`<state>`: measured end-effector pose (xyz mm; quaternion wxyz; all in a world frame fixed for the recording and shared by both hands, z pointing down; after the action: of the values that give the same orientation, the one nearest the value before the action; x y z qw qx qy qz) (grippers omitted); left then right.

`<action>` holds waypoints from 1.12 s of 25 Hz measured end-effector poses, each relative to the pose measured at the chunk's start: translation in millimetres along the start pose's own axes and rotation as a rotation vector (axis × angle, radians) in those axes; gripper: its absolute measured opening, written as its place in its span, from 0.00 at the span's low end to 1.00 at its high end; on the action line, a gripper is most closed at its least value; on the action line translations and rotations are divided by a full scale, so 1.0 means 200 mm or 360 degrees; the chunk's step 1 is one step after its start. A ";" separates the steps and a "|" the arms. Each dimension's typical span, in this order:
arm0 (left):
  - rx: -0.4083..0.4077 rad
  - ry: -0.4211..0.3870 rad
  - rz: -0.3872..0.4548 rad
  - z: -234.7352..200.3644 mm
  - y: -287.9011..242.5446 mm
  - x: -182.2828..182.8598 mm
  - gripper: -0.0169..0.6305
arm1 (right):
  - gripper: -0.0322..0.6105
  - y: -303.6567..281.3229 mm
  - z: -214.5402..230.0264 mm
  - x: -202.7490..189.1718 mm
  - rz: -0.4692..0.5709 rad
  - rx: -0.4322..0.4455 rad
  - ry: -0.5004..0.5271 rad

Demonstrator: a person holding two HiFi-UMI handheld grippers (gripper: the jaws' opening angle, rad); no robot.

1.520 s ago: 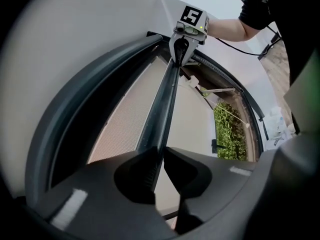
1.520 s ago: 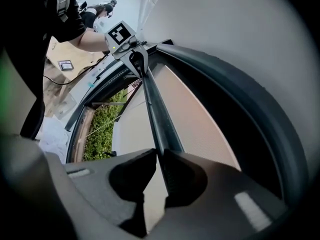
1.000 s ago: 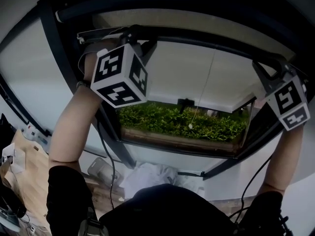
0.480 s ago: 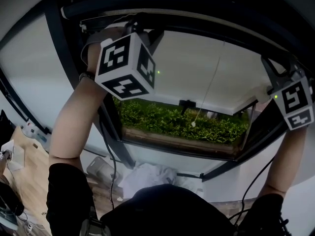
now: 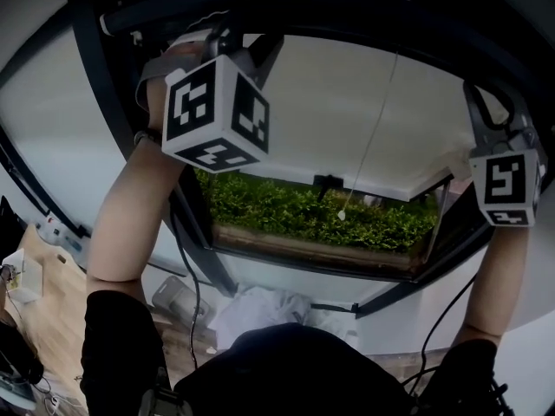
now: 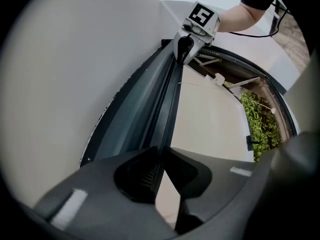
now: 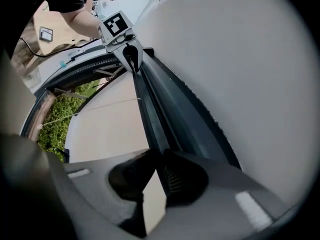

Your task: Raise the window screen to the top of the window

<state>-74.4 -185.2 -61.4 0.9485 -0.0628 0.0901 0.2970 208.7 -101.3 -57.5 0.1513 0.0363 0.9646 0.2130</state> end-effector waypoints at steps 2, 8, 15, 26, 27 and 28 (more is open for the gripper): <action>0.0078 -0.0007 -0.0008 0.02 0.00 0.00 0.10 | 0.14 0.00 -0.03 -0.02 0.0056 -0.0096 0.0005; 0.0314 0.0009 0.0042 0.08 -0.02 0.01 0.10 | 0.14 0.03 -0.08 -0.05 0.0120 -0.0352 -0.0012; 0.0386 0.0193 0.0171 0.12 0.07 -0.01 0.10 | 0.14 0.12 -0.15 -0.07 0.0140 -0.0309 -0.0087; 0.0257 0.0777 0.0402 0.52 -0.02 -0.24 0.06 | 0.14 0.20 -0.49 -0.27 0.0032 -0.0014 -0.0496; 0.0237 0.0826 0.0413 0.55 -0.03 -0.25 0.06 | 0.14 0.21 -0.51 -0.28 0.0042 0.0005 -0.0576; 0.0216 0.0876 0.0435 0.59 -0.05 -0.26 0.06 | 0.14 0.23 -0.54 -0.30 0.0040 0.0021 -0.0657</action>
<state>-94.9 -201.1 64.5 0.8419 -0.0647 0.3706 0.3868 232.0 -111.4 71.1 0.3429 0.0923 0.9139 0.1966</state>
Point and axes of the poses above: the fingertips, and each gripper's own axes: y backward along the fingers, z to its right, x out of its top, the point moved 9 cm from there along y, backward along the fingers, and after that the axes turned 13 degrees about -x, right-handed, at the moved point
